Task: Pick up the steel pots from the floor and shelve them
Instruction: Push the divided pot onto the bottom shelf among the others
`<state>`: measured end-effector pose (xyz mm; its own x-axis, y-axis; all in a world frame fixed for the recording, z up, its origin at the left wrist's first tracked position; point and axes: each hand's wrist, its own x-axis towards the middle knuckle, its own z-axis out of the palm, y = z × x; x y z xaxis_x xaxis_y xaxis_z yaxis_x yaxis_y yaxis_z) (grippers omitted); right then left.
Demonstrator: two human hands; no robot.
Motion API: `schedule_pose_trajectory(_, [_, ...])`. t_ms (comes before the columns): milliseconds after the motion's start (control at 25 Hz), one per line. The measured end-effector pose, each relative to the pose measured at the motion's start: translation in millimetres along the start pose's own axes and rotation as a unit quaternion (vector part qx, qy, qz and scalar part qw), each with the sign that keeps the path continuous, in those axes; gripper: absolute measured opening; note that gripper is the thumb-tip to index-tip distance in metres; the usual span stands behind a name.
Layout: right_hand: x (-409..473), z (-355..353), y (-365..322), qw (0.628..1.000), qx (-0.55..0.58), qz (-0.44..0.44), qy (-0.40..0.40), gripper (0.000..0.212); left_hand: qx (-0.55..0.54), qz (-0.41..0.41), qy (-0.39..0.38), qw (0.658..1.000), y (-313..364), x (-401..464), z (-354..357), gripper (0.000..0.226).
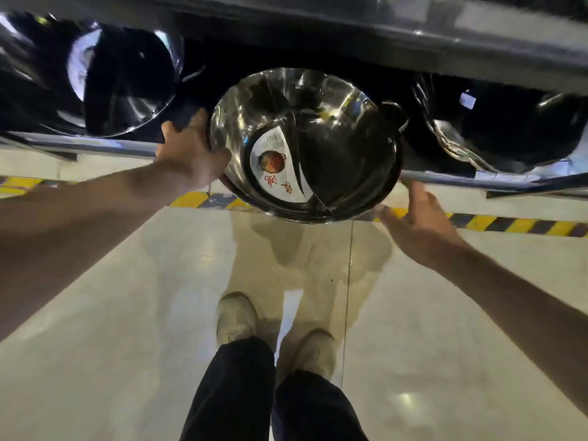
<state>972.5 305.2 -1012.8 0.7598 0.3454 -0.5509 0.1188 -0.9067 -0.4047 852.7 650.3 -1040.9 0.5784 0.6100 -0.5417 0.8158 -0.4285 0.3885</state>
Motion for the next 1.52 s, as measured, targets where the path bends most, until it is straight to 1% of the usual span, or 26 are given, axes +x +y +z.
schedule_pose_trajectory(80, [-31,21,4,0.996,0.037,-0.019,-0.082,0.08,-0.037,0.0,0.002,0.999,-12,-32,9,0.065])
schedule_pose_trajectory(120, [-35,31,-1,0.994,0.034,-0.039,-0.1,0.083,-0.041,0.019,0.0,0.999,-18,-51,16,0.062])
schedule_pose_trajectory(200, [-27,48,-15,0.993,0.023,-0.075,-0.094,0.081,-0.017,0.094,-0.053,0.994,-22,-85,33,0.056])
schedule_pose_trajectory(240, [-16,53,-22,0.993,0.02,-0.091,-0.079,0.076,0.01,0.137,-0.084,0.987,-22,-89,40,0.055])
schedule_pose_trajectory(280, [-5,56,-27,0.993,0.016,-0.097,-0.063,0.071,0.044,0.171,-0.098,0.979,-20,-84,47,0.055])
schedule_pose_trajectory(360, [22,55,-31,0.997,-0.005,-0.068,-0.046,0.07,0.093,0.188,-0.095,0.973,-10,-58,55,0.061])
schedule_pose_trajectory(440, [55,45,-31,0.997,-0.029,-0.047,-0.053,0.073,0.12,0.193,-0.096,0.969,7,-26,60,0.07])
schedule_pose_trajectory(520, [85,31,-34,0.998,-0.001,-0.04,-0.048,0.069,0.124,0.202,-0.108,0.965,18,0,65,0.078])
schedule_pose_trajectory(600, [106,20,-38,0.998,-0.007,-0.026,-0.048,0.067,0.115,0.193,-0.124,0.966,27,18,67,0.078])
schedule_pose_trajectory(760, [107,16,-38,0.992,-0.089,-0.04,-0.085,0.066,0.092,0.157,-0.138,0.974,28,30,61,0.081])
schedule_pose_trajectory(880, [81,7,-43,0.989,-0.114,-0.039,-0.081,0.065,0.085,0.154,-0.143,0.974,21,9,44,0.087])
schedule_pose_trajectory(1000, [45,-3,-52,0.987,-0.137,-0.035,-0.075,0.07,0.084,0.12,-0.127,0.981,8,-21,16,0.088])
schedule_pose_trajectory(1080, [26,-6,-61,0.986,-0.146,-0.039,-0.075,0.07,0.086,0.1,-0.119,0.984,-1,-38,-6,0.088])
schedule_pose_trajectory(1200, [-6,-1,-91,0.98,-0.159,-0.058,-0.103,0.073,0.112,0.073,-0.109,0.985,-30,-70,-48,0.09])
schedule_pose_trajectory(1320, [-29,18,-137,0.971,-0.183,-0.069,-0.135,0.078,0.117,0.039,-0.098,0.988,-73,-90,-87,0.086])
schedule_pose_trajectory(1440, [-33,53,-188,0.965,-0.181,-0.089,-0.165,0.077,0.152,-0.01,-0.105,0.983,-131,-85,-108,0.077])
schedule_pose_trajectory(1520, [-25,84,-218,0.962,-0.177,-0.118,-0.169,0.076,0.18,-0.029,-0.103,0.978,-167,-65,-119,0.07])
